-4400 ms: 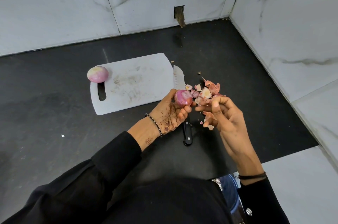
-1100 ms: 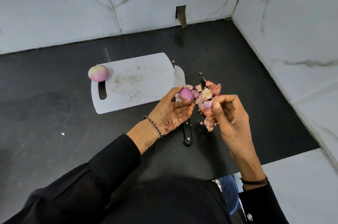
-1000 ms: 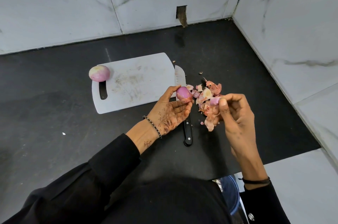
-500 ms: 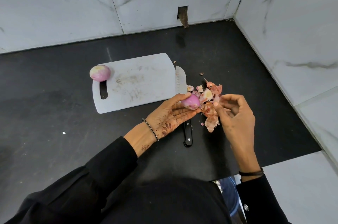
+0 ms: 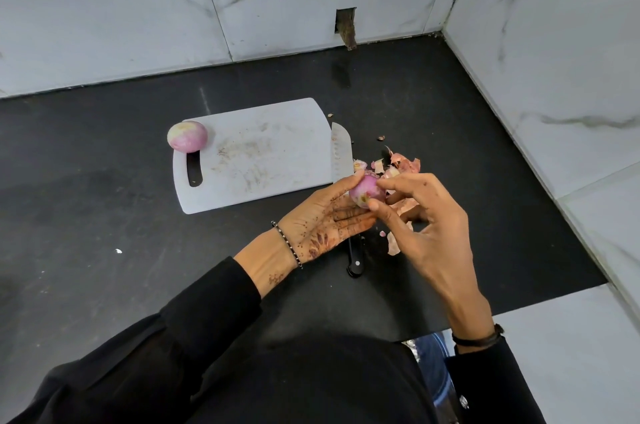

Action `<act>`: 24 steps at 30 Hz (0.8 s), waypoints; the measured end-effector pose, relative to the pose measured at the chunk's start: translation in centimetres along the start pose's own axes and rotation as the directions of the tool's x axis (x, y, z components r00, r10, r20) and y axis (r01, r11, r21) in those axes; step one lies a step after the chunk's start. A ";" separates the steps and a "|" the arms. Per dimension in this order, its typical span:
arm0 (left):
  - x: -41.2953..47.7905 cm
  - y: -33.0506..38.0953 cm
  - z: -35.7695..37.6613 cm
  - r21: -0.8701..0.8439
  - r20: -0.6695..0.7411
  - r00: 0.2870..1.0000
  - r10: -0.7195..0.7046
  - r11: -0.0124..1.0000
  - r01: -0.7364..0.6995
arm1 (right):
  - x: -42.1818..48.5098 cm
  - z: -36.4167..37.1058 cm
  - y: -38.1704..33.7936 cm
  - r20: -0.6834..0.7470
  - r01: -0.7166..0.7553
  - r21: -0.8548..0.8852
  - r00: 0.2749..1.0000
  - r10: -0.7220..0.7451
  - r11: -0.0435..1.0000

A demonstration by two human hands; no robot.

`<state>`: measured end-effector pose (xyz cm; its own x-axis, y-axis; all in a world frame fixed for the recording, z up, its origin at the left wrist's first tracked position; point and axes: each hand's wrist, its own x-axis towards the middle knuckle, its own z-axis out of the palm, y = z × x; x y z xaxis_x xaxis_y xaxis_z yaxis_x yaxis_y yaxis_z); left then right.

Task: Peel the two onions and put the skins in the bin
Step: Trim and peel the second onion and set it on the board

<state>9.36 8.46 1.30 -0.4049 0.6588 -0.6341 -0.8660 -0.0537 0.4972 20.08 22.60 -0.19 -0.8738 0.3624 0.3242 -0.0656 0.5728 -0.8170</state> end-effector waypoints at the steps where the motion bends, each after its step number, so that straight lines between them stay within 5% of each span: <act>1: 0.0 0.0 0.1 0.007 0.001 1.000 0.004 1.000 -0.004 | 0.1 0.0 0.1 -0.009 0.014 -0.017 1.000 -0.014 1.000; 15: 0.4 0.0 -0.1 0.069 -0.064 0.993 0.095 0.994 -0.090 | 0.9 0.1 -0.4 0.085 -0.078 0.011 0.993 0.077 0.997; 24: 0.8 -0.4 0.0 0.043 -0.179 0.983 0.050 0.998 -0.043 | 0.2 0.4 0.6 0.106 0.139 -0.276 0.988 -0.113 0.951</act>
<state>9.42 9.03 0.56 -0.4937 0.5103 -0.7042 -0.8343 -0.0495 0.5490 19.64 22.72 -0.84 -0.9069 0.2150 0.3624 -0.0508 0.7979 -0.6006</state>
